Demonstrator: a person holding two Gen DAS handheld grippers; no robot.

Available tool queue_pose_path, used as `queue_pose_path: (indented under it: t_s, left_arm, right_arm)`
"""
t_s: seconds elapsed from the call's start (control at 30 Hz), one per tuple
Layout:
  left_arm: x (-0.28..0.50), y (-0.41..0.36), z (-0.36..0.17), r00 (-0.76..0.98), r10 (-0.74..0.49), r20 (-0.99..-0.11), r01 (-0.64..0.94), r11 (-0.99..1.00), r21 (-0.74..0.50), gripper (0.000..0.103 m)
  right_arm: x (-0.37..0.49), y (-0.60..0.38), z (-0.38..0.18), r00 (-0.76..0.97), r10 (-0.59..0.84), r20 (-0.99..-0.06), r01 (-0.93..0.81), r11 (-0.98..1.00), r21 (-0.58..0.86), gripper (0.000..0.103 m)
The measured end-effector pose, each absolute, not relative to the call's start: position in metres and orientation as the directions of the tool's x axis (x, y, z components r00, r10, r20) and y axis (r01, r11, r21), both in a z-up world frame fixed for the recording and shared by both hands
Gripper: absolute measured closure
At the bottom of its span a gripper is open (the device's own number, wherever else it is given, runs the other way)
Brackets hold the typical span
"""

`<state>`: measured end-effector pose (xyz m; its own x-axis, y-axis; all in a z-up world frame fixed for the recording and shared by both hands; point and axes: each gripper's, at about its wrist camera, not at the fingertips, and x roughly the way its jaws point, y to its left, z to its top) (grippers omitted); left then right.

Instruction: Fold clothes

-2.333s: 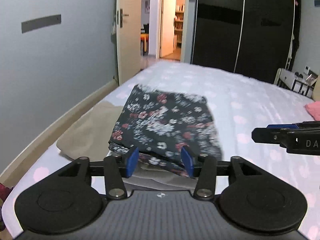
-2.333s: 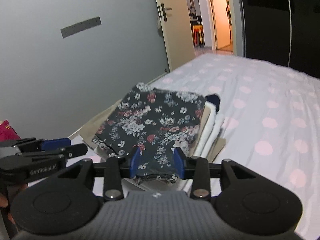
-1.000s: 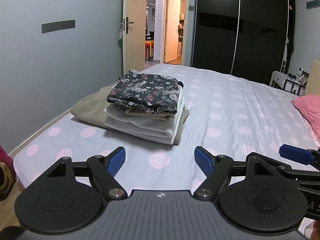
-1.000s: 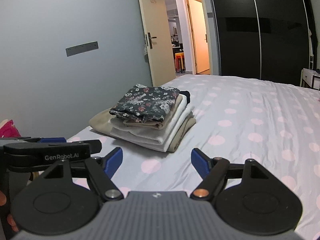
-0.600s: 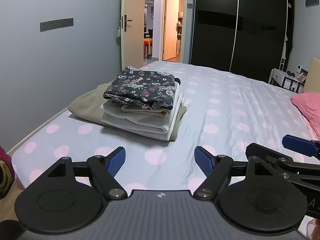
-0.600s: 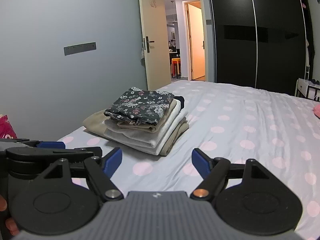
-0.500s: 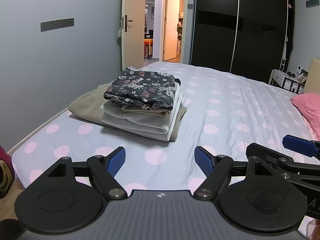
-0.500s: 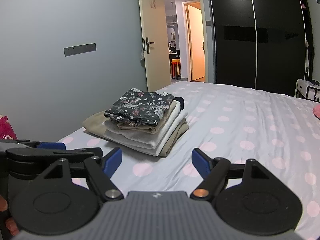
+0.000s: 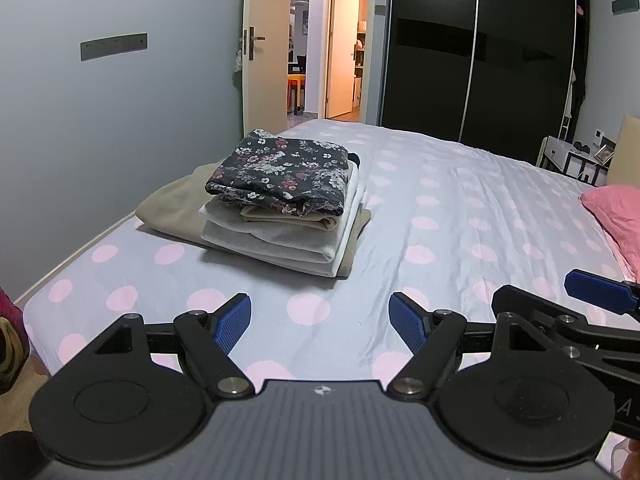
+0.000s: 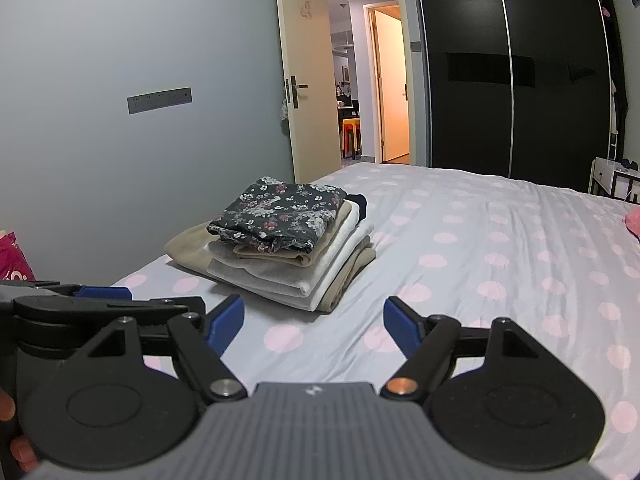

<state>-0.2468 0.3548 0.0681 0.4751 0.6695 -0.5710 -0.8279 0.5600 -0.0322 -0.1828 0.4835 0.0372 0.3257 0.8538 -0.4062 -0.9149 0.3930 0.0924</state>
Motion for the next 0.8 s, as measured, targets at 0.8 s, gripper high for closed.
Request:
queue_pose_path:
  t_s: [0.8]
  left_arm:
    - [-0.2479, 0.3484, 0.0714, 0.470, 0.668, -0.577, -0.831, 0.554, -0.036, 0.028]
  right_arm:
    - [-0.1849, 0.4794, 0.0365, 0.319, 0.855, -0.409, -0.915, 0.390, 0.102, 0.024]
